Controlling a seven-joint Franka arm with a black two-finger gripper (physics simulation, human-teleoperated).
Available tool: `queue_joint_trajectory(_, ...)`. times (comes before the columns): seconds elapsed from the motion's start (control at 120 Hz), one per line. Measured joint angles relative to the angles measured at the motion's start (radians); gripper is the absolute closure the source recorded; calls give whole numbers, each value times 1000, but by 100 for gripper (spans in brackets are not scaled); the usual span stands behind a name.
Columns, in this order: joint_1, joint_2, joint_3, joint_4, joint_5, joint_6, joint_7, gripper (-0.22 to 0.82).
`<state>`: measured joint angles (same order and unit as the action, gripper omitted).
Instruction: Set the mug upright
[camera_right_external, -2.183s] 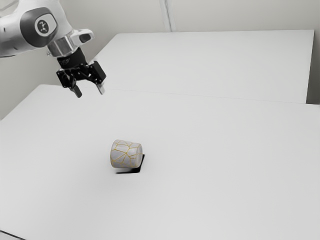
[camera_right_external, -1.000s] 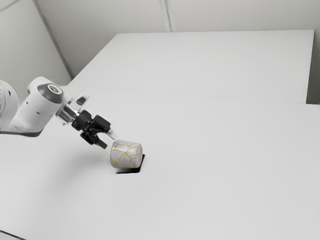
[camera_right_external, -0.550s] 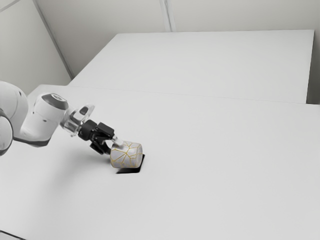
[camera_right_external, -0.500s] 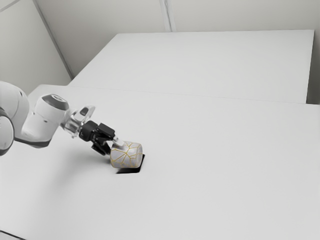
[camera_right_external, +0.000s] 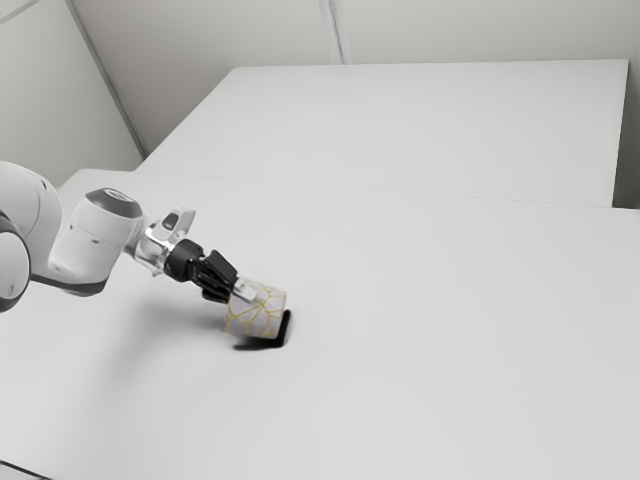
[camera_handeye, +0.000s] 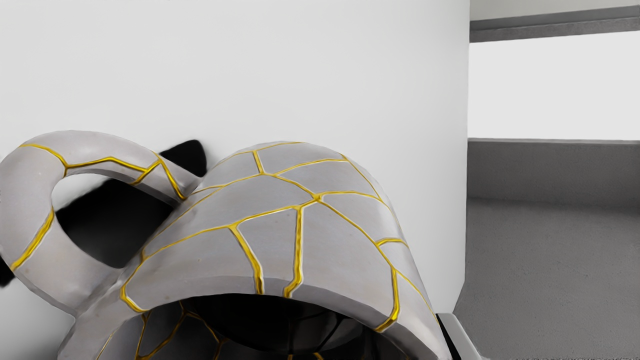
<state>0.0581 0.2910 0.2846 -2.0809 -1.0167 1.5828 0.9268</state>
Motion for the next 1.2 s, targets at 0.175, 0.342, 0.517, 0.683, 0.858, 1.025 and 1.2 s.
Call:
queue_joint_trajectory(0.175,0,-10,-3,11,3,1,12,74)
queue_joint_trajectory(0.342,-10,-75,-32,20,79,41,-1,77)
queue_joint_trajectory(0.517,-17,-178,-118,15,300,166,-48,78)
queue_joint_trajectory(0.683,-30,-219,-171,-2,528,304,-99,78)
queue_joint_trajectory(0.858,-47,-274,-242,-61,724,465,-140,78)
queue_joint_trajectory(1.025,-84,-338,-284,-161,866,608,-170,78)
queue_joint_trajectory(1.2,-52,-373,-302,-234,958,689,-193,78)
